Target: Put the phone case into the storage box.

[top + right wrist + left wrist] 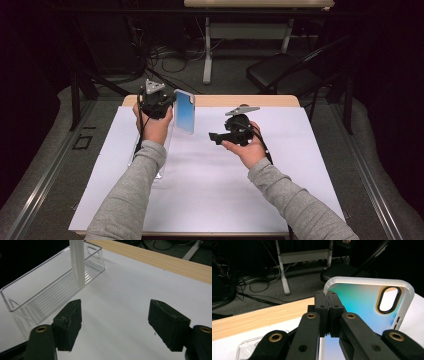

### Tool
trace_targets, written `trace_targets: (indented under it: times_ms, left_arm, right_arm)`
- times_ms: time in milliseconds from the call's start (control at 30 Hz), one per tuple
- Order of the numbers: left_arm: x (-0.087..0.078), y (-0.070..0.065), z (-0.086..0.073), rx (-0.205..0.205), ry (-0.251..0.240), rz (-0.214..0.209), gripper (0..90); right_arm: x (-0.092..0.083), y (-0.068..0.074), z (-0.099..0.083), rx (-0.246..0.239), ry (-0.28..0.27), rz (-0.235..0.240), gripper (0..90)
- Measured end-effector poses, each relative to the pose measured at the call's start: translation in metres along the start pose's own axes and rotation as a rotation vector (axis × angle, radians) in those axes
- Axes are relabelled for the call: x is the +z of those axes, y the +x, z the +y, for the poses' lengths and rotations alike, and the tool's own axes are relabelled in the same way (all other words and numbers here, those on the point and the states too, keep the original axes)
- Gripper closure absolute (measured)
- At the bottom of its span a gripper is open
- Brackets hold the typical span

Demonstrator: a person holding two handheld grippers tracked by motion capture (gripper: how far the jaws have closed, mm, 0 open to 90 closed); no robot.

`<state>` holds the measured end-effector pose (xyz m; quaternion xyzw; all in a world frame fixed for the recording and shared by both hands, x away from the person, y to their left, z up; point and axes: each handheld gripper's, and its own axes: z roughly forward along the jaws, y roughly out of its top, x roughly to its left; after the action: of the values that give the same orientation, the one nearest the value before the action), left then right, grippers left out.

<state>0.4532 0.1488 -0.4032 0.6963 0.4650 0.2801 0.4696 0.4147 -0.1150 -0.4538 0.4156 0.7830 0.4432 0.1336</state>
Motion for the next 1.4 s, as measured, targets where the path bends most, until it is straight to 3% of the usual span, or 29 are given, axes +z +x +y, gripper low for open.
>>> trace_targets:
  times_ms: [533,733,1400]
  left_arm:
    - [-0.013,0.031,0.013,-0.055,-0.034,0.063,88.5]
    - [-0.014,0.042,0.014,-0.071,-0.038,0.087,88.5]
    - [-0.011,0.067,0.014,-0.092,-0.055,0.172,88.5]
  right_arm:
    - [-0.009,-0.001,-0.002,0.016,-0.026,-0.002,14.5]
    - [-0.011,-0.001,-0.003,0.019,-0.029,-0.033,14.1]
    - [-0.017,-0.010,-0.004,0.051,-0.032,-0.054,14.1]
